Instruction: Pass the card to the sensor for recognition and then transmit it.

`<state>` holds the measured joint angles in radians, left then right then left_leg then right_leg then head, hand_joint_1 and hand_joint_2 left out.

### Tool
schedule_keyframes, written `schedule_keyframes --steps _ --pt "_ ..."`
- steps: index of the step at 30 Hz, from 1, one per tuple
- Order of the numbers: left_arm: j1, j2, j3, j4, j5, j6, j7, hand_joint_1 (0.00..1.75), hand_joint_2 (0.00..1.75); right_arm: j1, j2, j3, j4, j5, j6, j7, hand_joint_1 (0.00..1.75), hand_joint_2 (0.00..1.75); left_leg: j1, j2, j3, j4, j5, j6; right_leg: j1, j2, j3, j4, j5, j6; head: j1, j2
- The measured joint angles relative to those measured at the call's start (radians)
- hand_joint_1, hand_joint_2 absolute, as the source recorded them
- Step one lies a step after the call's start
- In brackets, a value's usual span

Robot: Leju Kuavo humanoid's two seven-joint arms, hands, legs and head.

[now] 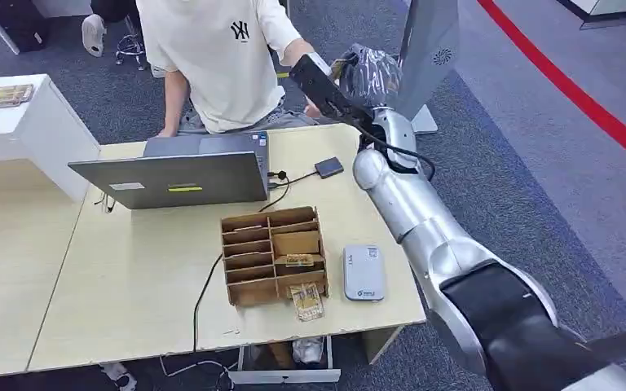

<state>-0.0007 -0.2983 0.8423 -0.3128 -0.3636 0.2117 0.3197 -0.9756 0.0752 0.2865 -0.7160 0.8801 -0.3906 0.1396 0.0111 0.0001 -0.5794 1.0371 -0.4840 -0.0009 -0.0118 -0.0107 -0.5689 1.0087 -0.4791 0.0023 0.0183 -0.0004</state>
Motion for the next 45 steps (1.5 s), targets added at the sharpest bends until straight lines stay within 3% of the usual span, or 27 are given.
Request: schedule_keyframes --steps 22,23,25,30,34,40,45 --pt "0.004 0.000 0.026 0.000 -0.036 -0.002 -0.002 0.00 0.00 -0.001 0.008 -0.015 0.059 0.033 -0.010 0.013 1.75 1.75 0.000 -0.002 -0.001 0.000 0.000 0.000 0.000 -0.001 0.000 0.000 0.000 0.000 0.000 0.000" --pt "0.004 0.000 0.027 0.000 -0.040 -0.002 -0.002 0.00 0.00 -0.001 0.008 -0.016 0.060 0.037 -0.010 0.013 1.61 1.75 0.000 -0.002 -0.001 0.000 0.000 0.000 0.000 -0.001 -0.001 0.000 0.000 0.000 0.000 0.000" --pt "0.005 0.000 0.034 0.000 -0.049 -0.002 -0.002 0.00 0.00 0.000 0.008 -0.016 0.066 0.049 -0.008 0.017 0.00 1.75 0.000 -0.002 -0.001 0.000 0.000 0.000 0.000 -0.001 -0.001 0.000 0.000 0.000 0.000 0.000" --pt "0.007 -0.001 0.050 0.000 -0.057 -0.003 -0.002 0.00 0.00 0.000 0.008 -0.017 0.074 0.049 0.011 0.035 0.00 1.75 0.000 0.000 0.000 0.000 0.001 0.000 0.000 0.000 -0.001 0.000 0.001 0.000 0.000 0.000" --pt "0.008 -0.001 0.054 0.000 -0.061 -0.003 -0.002 0.00 0.00 0.000 0.009 -0.024 0.077 0.017 0.017 0.013 0.00 1.75 0.000 0.000 0.000 0.000 0.001 0.000 0.000 0.000 -0.001 0.000 0.001 0.000 0.000 0.000" --pt "0.010 -0.003 0.073 0.000 -0.051 0.005 -0.022 0.00 0.00 0.021 0.030 -0.071 0.051 -0.142 0.069 -0.102 0.00 1.75 0.000 0.000 0.000 0.000 0.001 0.000 0.000 0.000 -0.001 0.000 0.001 0.000 0.000 0.000" --pt "0.011 -0.003 0.085 0.002 -0.025 0.013 -0.047 0.00 0.00 0.097 0.057 -0.090 -0.054 -0.353 0.189 -0.191 0.00 1.75 0.000 0.000 0.000 0.000 0.000 0.000 0.000 0.000 -0.001 0.000 0.001 0.000 0.000 0.000"
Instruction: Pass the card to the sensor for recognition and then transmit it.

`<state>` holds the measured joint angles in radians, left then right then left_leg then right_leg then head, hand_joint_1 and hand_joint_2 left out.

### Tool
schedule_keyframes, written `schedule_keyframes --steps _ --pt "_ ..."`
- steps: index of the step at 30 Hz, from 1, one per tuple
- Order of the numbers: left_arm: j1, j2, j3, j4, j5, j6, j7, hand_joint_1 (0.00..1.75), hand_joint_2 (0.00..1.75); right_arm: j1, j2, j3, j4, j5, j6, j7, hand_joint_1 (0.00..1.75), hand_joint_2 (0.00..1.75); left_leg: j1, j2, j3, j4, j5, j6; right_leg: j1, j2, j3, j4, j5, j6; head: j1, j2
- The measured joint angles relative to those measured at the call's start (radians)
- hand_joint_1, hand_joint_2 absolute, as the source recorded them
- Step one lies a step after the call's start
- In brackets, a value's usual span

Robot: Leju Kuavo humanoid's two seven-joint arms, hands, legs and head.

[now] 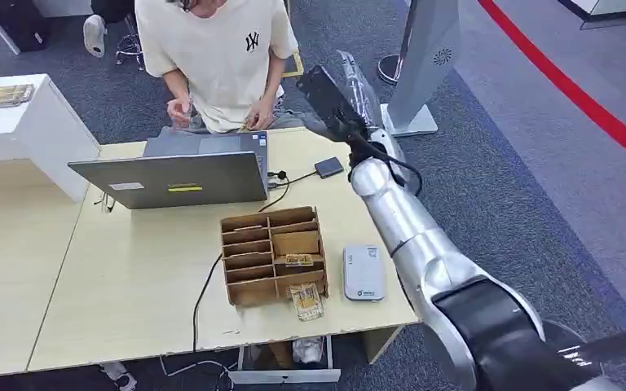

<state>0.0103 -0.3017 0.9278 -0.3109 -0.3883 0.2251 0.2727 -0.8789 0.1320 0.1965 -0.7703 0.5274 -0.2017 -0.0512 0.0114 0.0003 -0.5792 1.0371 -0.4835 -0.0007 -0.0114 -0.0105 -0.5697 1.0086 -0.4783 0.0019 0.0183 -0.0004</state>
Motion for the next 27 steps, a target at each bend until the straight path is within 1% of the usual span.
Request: schedule_keyframes --steps 2,4,8,13,14,16,19,24,27 --pt "0.001 0.000 0.008 0.001 0.014 0.005 -0.011 0.00 0.00 0.041 0.007 0.001 -0.060 -0.080 0.044 -0.022 0.00 1.75 0.000 0.000 0.000 0.000 0.000 0.000 0.000 0.000 0.000 0.000 0.000 0.000 0.000 0.000" --pt "0.002 -0.002 0.013 0.002 0.025 0.008 -0.018 0.00 0.00 0.087 0.010 0.006 -0.114 -0.142 0.067 -0.034 0.00 1.75 0.000 0.000 0.000 0.000 0.000 0.000 0.000 0.000 0.000 0.000 0.000 0.000 0.000 0.000" --pt "0.002 -0.002 0.014 0.009 0.032 0.009 -0.023 0.00 0.00 0.141 0.011 0.022 -0.192 -0.165 0.073 -0.033 0.00 1.75 0.000 0.000 0.000 0.000 0.000 0.000 0.000 0.000 0.000 0.000 0.000 0.000 0.000 0.000" --pt "0.002 -0.002 0.015 0.009 0.034 0.009 -0.023 0.00 0.00 0.158 0.011 0.029 -0.228 -0.180 0.075 -0.034 0.00 1.75 0.000 0.000 0.000 0.000 0.000 0.000 0.000 0.001 0.000 0.000 0.000 0.000 0.000 0.000" --pt "0.002 -0.002 0.016 0.009 0.038 0.010 -0.024 0.00 0.00 0.163 0.011 0.029 -0.236 -0.195 0.086 -0.040 0.00 0.00 0.000 0.000 0.000 0.000 0.000 0.000 0.000 0.001 0.000 0.000 0.000 0.000 0.000 0.000" --pt "0.002 -0.002 0.017 0.011 0.057 0.016 -0.034 0.00 0.00 0.192 0.011 0.031 -0.271 -0.256 0.118 -0.063 0.00 0.00 0.000 0.000 0.001 0.000 0.000 0.000 0.000 0.001 0.000 0.000 0.000 0.000 0.000 0.000" --pt "0.001 -0.002 0.022 0.024 0.092 0.027 -0.058 0.00 0.00 0.271 0.008 0.045 -0.351 -0.355 0.139 -0.090 0.00 0.00 0.000 0.000 0.001 0.000 0.000 0.000 0.000 0.001 0.000 0.000 0.000 0.000 0.000 0.000" --pt "-0.002 -0.001 0.022 0.048 0.147 0.042 -0.086 0.00 0.00 0.390 -0.016 0.077 -0.480 -0.418 0.140 -0.115 0.00 0.00 0.000 0.001 0.001 0.000 -0.001 0.000 0.000 0.001 0.000 -0.001 0.000 0.000 0.000 0.000" --pt "-0.004 -0.001 0.022 0.060 0.178 0.050 -0.098 0.00 0.00 0.449 -0.028 0.093 -0.536 -0.437 0.140 -0.121 0.00 0.00 0.000 0.001 0.001 0.000 -0.001 0.000 0.000 0.001 0.000 -0.001 0.000 0.000 0.000 0.000"
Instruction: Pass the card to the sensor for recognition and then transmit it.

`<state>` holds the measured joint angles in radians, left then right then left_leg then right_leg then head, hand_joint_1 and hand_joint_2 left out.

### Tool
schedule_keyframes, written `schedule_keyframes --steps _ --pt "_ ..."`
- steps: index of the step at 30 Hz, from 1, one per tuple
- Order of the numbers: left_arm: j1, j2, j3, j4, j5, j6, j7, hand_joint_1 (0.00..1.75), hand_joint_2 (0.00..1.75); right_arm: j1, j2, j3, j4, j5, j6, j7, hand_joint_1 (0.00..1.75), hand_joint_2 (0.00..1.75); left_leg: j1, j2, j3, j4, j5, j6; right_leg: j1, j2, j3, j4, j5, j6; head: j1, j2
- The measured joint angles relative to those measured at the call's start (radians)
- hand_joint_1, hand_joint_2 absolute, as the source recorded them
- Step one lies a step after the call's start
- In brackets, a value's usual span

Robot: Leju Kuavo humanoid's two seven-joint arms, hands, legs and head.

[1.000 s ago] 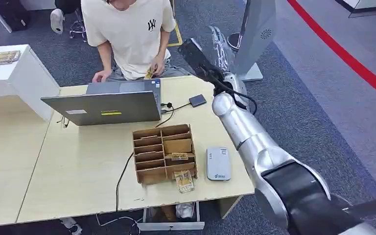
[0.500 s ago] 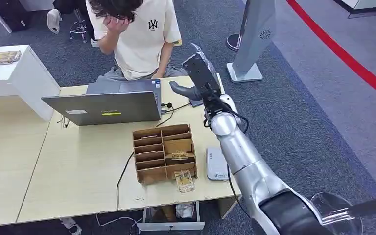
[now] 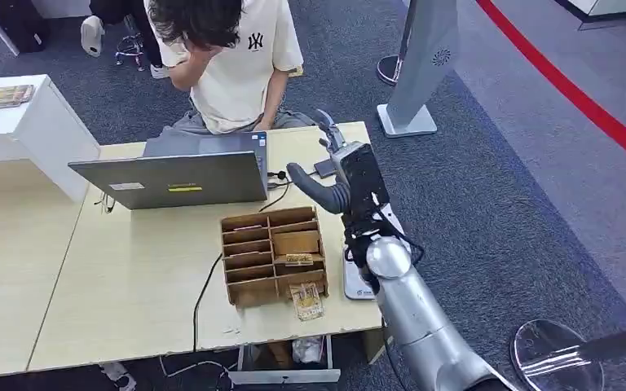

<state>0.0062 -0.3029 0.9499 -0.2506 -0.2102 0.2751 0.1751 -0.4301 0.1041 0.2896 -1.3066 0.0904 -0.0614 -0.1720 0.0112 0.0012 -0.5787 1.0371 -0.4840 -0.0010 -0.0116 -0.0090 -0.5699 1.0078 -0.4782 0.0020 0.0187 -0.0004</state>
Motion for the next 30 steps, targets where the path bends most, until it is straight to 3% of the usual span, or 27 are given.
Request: schedule_keyframes --steps 13,14,24,30 --pt "-0.005 0.000 0.000 0.028 0.060 0.011 -0.023 0.00 0.00 0.121 -0.039 0.048 -0.112 -0.011 0.003 -0.003 0.00 0.00 0.000 0.000 0.000 0.000 0.000 0.000 0.000 0.000 0.000 0.000 0.000 0.000 0.000 0.000" --pt "-0.006 0.000 0.000 0.032 0.069 0.012 -0.026 0.00 0.00 0.136 -0.043 0.054 -0.119 -0.012 0.001 -0.003 0.00 1.75 0.000 0.000 0.000 0.000 0.000 0.000 0.000 0.000 0.000 0.000 0.000 0.000 0.000 0.000" --pt "-0.009 0.001 -0.003 0.046 0.140 0.024 -0.041 0.00 0.00 0.245 -0.087 0.087 -0.195 -0.017 -0.016 -0.012 0.00 1.75 0.000 0.000 0.000 0.000 0.000 0.000 0.000 0.000 0.000 0.000 0.000 0.000 0.000 0.000" --pt "-0.011 0.001 -0.016 0.047 0.179 0.033 -0.041 0.00 0.00 0.280 -0.105 0.113 -0.208 0.067 -0.065 -0.008 0.00 1.75 0.000 0.000 0.000 0.000 0.000 0.000 0.000 0.000 0.001 0.000 0.000 0.000 0.000 0.000"
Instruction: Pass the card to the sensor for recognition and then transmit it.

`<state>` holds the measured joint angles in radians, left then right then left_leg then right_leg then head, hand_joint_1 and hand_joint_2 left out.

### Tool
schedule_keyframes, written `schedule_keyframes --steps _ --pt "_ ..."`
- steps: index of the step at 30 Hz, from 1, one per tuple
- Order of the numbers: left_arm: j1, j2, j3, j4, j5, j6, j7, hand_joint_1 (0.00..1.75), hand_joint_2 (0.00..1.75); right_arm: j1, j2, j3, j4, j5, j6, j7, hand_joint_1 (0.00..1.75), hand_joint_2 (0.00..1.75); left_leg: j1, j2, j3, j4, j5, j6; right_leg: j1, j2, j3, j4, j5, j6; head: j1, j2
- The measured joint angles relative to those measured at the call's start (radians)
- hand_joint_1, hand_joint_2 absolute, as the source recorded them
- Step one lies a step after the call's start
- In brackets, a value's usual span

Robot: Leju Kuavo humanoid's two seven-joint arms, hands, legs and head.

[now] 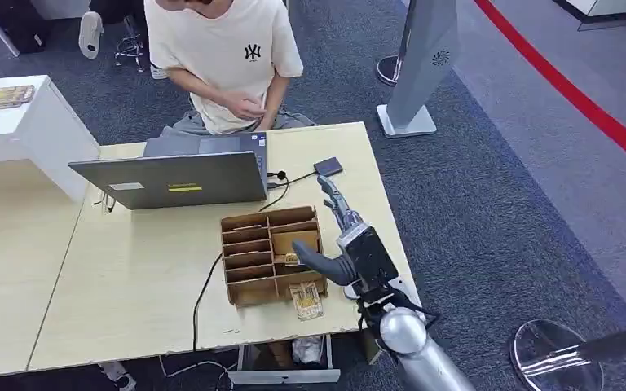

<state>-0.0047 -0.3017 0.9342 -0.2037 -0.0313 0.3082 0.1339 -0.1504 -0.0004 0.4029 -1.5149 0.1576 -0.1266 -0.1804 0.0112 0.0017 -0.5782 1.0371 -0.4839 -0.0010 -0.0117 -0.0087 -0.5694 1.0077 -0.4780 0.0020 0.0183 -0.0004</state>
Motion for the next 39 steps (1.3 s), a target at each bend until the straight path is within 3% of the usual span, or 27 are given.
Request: schedule_keyframes --steps 8,15,21,22,23,24,25,31,39 --pt "-0.003 0.001 -0.024 0.002 0.036 0.011 -0.001 0.00 0.00 0.035 -0.010 0.024 -0.015 0.127 -0.076 0.010 0.00 1.75 0.000 0.000 0.000 0.000 0.000 0.000 0.000 0.000 0.000 0.000 0.000 0.000 0.000 0.000" --pt "-0.004 0.001 -0.030 0.002 0.040 0.013 -0.001 0.00 0.00 0.045 -0.013 0.042 -0.017 0.149 -0.084 0.012 0.00 1.75 0.000 0.000 0.000 0.000 0.000 0.000 0.000 0.000 0.000 0.000 0.000 0.000 0.000 0.000" --pt "-0.007 0.001 -0.048 0.002 0.060 0.024 -0.001 0.00 0.00 0.050 -0.017 0.072 -0.017 0.367 -0.174 0.039 0.00 1.75 0.000 0.000 0.000 0.000 0.000 0.000 0.000 0.000 0.000 0.000 0.000 0.000 0.000 0.000" --pt "-0.008 0.001 -0.052 0.002 0.066 0.027 0.001 0.00 0.00 0.054 -0.017 0.077 -0.017 0.409 -0.188 0.050 0.28 1.75 0.000 0.000 0.000 0.000 0.000 0.000 0.000 0.000 0.000 0.000 0.000 0.000 0.000 0.000" --pt "-0.009 0.001 -0.056 0.002 0.072 0.029 0.002 0.00 0.00 0.061 -0.016 0.081 -0.017 0.458 -0.202 0.066 1.22 1.75 0.000 0.000 0.000 0.000 0.000 0.000 0.000 0.000 0.000 0.000 0.000 0.000 0.000 0.000" --pt "-0.009 0.002 -0.062 0.002 0.077 0.030 0.005 0.00 0.00 0.070 -0.015 0.086 -0.017 0.509 -0.214 0.084 1.66 1.75 0.000 0.000 0.000 0.000 0.000 0.000 0.000 -0.001 0.000 0.000 0.000 0.000 0.000 0.000" --pt "-0.010 0.002 -0.069 0.002 0.082 0.032 0.010 0.00 0.00 0.082 -0.013 0.094 -0.018 0.570 -0.229 0.102 1.75 1.75 0.000 0.000 0.000 0.000 0.000 0.000 0.000 0.000 0.000 0.000 0.000 0.000 0.000 0.000" --pt "-0.015 0.003 -0.106 0.002 0.106 0.049 0.037 0.00 0.00 0.116 -0.007 0.110 -0.007 0.807 -0.318 0.162 1.75 1.75 0.000 0.000 -0.001 0.000 0.000 0.000 0.000 0.000 0.000 0.000 0.000 0.000 0.000 0.000" --pt "-0.021 0.004 -0.146 0.002 0.129 0.062 0.047 0.00 0.00 0.086 -0.024 0.120 0.070 0.817 -0.381 0.167 1.75 1.75 0.000 0.000 -0.001 0.000 0.001 0.001 0.000 -0.001 0.001 0.000 0.001 0.001 0.000 0.000"
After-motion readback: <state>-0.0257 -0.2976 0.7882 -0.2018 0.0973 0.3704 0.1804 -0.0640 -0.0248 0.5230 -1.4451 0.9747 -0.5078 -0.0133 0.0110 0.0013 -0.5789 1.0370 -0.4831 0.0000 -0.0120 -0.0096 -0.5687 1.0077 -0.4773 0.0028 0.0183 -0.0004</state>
